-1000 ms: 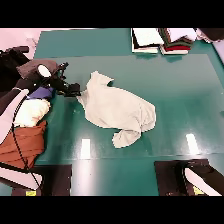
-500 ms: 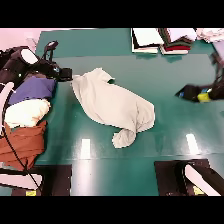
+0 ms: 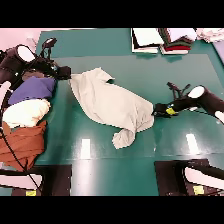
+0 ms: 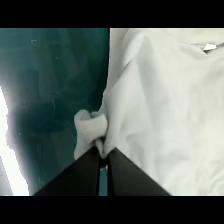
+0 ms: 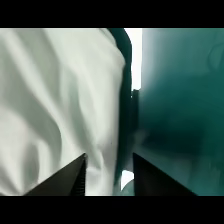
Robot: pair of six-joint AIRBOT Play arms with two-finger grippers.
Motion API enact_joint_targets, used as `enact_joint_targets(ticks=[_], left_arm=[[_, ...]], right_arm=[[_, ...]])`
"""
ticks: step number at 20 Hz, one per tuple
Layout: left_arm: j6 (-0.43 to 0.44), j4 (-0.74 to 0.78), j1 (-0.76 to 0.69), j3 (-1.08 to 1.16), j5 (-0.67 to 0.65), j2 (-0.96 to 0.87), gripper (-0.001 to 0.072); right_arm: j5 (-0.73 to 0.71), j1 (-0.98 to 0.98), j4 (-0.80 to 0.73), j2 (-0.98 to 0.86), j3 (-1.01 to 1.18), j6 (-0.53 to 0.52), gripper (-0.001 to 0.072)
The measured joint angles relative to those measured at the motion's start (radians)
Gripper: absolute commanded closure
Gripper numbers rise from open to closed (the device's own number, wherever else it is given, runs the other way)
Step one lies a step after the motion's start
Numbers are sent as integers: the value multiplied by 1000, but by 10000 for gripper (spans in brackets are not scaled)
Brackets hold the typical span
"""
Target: Fold the shirts.
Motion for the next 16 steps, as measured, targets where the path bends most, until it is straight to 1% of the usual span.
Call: enact_joint_targets(ticks=[1, 4, 6, 11, 16], left_arm=[[0, 1, 0, 0, -3, 0, 682], [0, 16, 0, 5, -10, 21, 683], [-3, 56, 0, 32, -9, 74, 683], [-11, 171, 0, 189, 11, 326, 683], [-14, 203, 0, 332, 40, 615, 683]], right_arm=[[-6, 20, -1, -26, 18, 0, 698], [-10, 51, -14, -61, 90, -25, 698], [17, 49, -39, -24, 172, -36, 698], [106, -37, -101, 196, 515, -47, 698], [162, -133, -115, 391, 850, -50, 699]])
